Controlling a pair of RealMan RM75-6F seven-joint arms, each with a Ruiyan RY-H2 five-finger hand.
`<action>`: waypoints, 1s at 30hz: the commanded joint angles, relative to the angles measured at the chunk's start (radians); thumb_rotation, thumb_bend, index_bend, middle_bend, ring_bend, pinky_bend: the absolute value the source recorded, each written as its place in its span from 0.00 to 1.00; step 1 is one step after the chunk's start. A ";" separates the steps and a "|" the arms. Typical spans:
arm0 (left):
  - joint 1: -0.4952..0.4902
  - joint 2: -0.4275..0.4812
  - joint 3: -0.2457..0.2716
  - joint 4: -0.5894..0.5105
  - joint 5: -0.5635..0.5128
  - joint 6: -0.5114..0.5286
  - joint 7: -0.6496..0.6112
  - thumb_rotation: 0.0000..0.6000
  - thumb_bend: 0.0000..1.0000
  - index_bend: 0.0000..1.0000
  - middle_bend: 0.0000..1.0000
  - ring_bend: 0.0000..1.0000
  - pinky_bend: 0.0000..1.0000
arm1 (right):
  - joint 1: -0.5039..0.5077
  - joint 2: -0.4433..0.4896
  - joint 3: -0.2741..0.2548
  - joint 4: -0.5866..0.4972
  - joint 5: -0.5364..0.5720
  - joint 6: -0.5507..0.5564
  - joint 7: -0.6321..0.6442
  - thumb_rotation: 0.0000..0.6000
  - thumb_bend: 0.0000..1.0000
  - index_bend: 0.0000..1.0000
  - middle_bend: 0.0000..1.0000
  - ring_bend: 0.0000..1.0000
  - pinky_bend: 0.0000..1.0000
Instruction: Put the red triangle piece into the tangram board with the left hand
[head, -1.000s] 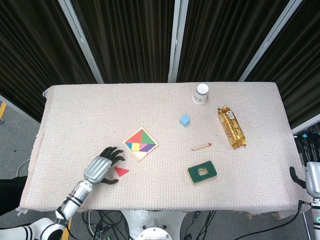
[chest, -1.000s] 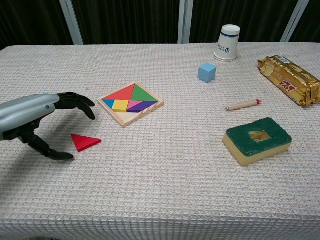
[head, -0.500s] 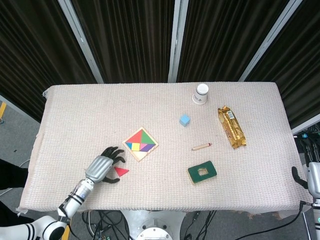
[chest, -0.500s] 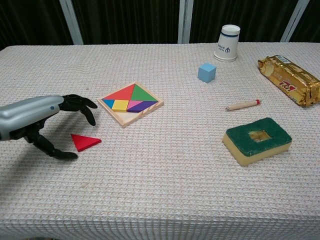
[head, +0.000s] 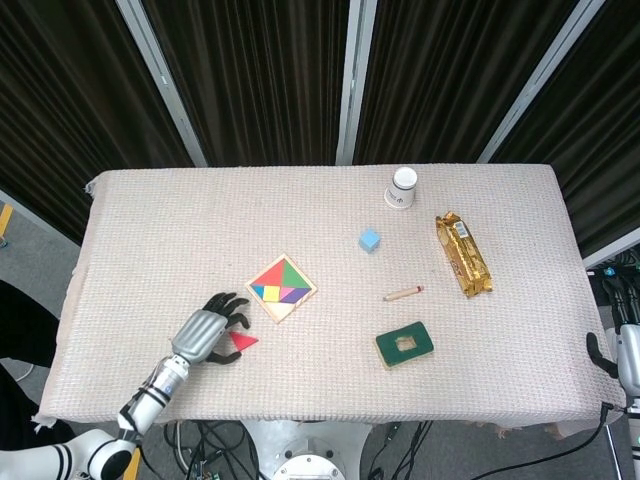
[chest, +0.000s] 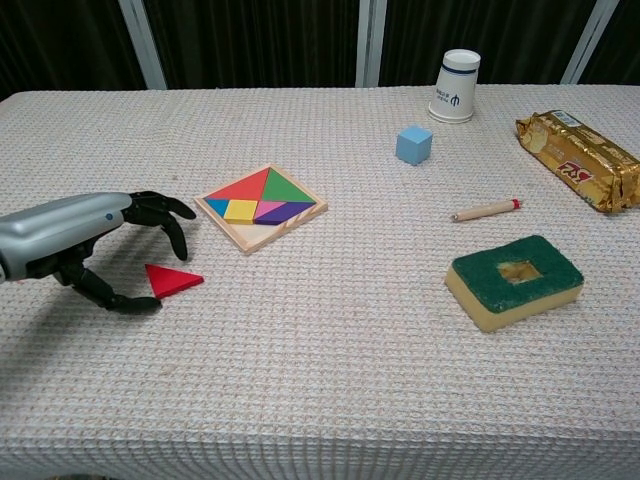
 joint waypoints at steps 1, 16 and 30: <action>0.002 0.003 0.005 -0.002 0.001 0.002 0.002 1.00 0.24 0.40 0.10 0.00 0.01 | 0.001 -0.001 0.000 0.002 0.001 -0.002 0.001 1.00 0.34 0.00 0.00 0.00 0.00; -0.006 0.000 0.006 -0.001 -0.015 -0.003 0.020 1.00 0.24 0.43 0.10 0.00 0.01 | -0.001 -0.003 0.000 0.007 0.001 -0.002 0.006 1.00 0.34 0.00 0.00 0.00 0.00; -0.009 0.000 0.007 0.001 -0.017 0.004 0.020 1.00 0.24 0.52 0.10 0.00 0.01 | -0.001 -0.007 -0.001 0.012 0.002 -0.005 0.006 1.00 0.34 0.00 0.00 0.00 0.00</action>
